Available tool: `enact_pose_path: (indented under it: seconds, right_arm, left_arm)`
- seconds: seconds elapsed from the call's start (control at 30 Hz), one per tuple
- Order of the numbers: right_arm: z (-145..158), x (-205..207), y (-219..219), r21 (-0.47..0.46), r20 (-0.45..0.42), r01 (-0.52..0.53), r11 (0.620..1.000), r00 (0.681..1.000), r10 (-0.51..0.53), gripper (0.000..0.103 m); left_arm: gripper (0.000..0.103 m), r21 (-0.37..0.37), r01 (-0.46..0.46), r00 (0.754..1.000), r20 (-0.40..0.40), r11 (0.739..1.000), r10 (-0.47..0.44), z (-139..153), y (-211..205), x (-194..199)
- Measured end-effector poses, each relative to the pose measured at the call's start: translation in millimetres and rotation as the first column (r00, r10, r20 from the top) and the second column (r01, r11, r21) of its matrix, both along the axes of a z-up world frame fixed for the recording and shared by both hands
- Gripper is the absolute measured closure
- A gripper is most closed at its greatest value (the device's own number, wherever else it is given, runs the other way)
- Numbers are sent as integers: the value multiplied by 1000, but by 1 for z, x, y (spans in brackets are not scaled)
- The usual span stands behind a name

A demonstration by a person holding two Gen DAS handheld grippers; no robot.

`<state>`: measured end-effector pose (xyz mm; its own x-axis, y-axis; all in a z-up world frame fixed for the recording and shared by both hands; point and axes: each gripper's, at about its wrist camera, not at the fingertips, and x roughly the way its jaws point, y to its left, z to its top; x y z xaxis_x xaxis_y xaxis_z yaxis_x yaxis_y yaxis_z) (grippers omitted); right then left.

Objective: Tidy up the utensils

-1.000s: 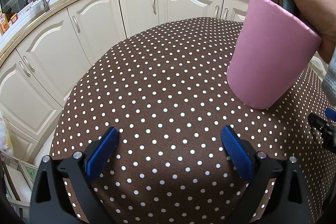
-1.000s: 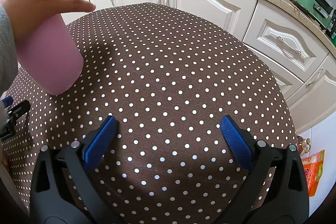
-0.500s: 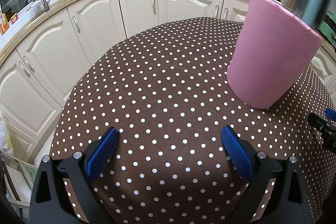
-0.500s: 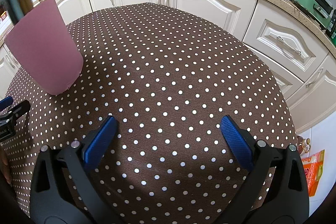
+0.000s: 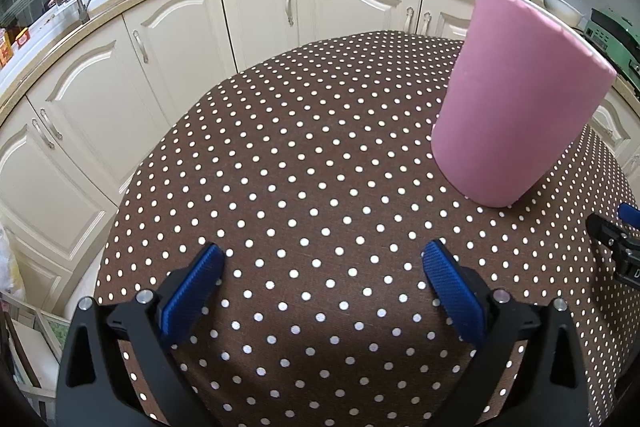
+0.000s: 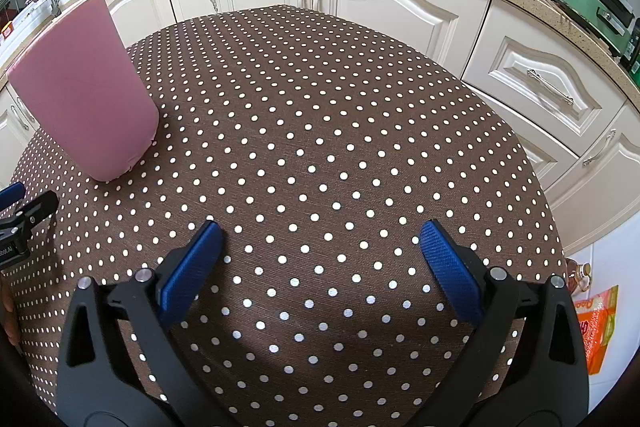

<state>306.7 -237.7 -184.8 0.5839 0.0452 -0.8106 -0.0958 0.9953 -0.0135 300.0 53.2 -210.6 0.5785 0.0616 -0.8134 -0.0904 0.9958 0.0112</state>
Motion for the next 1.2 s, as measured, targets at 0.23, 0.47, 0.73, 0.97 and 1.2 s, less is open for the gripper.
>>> enact_pose_path:
  seconds: [0.23,0.47,0.73,0.97,1.2]
  right_arm:
    - [0,0,0,0,0,0,1000,1000,0,6]
    - [0,0,0,0,0,0,1000,1000,0,6]
    - [0,0,0,0,0,0,1000,1000,0,6]
    - [0,0,0,0,0,0,1000,1000,0,6]
    - [0,0,0,0,0,0,1000,1000,0,6]
  left_arm:
    - [5,4,16,1000,-1,1000,-16,0,0,3]
    - [4,9,16,1000,-1,1000,-16,0,-2,3]
    - [4,12,15,1000,-1,1000,-15,0,-4,3]
    - [4,12,15,1000,-1,1000,-15,0,-3,3]
    - [4,12,16,1000,-1,1000,-16,0,-3,3]
